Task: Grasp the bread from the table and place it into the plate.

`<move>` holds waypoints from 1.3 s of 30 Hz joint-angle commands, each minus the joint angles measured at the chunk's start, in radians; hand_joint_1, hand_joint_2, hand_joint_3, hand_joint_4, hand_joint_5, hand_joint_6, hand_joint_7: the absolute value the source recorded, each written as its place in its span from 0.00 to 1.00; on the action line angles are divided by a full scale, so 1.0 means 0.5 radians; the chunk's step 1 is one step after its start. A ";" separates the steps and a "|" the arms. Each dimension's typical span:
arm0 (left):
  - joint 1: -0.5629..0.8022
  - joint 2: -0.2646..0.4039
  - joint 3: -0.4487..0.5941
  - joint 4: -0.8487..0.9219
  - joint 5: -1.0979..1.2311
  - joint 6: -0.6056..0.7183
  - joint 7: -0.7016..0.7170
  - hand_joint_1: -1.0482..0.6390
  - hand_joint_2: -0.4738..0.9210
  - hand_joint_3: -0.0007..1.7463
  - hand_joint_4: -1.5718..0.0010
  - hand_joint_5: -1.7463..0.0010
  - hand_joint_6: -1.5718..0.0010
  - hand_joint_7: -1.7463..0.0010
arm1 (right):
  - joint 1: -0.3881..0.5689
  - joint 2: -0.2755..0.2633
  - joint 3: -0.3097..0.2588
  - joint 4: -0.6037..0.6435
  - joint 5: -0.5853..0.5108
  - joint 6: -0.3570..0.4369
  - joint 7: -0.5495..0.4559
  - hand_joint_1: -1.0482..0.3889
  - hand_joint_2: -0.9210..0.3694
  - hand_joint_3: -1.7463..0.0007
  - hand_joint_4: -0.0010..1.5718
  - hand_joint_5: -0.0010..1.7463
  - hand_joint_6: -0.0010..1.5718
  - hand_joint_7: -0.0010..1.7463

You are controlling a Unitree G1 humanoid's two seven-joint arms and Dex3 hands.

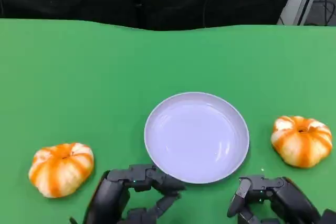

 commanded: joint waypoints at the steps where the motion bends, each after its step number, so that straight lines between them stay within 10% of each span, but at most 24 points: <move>1: 0.014 0.035 0.005 -0.029 -0.032 -0.017 -0.003 0.41 1.00 0.06 0.36 0.92 0.36 1.00 | -0.020 -0.037 -0.026 0.029 0.011 -0.027 -0.001 0.64 0.21 0.49 0.52 0.84 0.55 0.64; 14: 0.043 0.119 0.032 -0.279 -0.075 0.091 -0.004 0.24 1.00 0.12 0.64 1.00 0.75 1.00 | -0.015 -0.029 -0.024 0.024 0.005 -0.023 -0.012 0.63 0.21 0.48 0.53 0.84 0.55 0.63; 24: 0.062 0.336 0.142 -0.583 0.001 0.309 0.000 0.14 1.00 0.20 0.83 1.00 0.87 1.00 | -0.015 -0.035 -0.022 0.020 0.007 -0.029 -0.007 0.64 0.21 0.48 0.53 0.84 0.55 0.63; 39: 0.140 0.560 0.314 -0.900 0.343 0.840 0.139 0.14 1.00 0.22 0.85 0.99 0.91 1.00 | -0.025 -0.026 -0.020 0.047 0.017 -0.040 0.002 0.63 0.21 0.49 0.52 0.84 0.55 0.64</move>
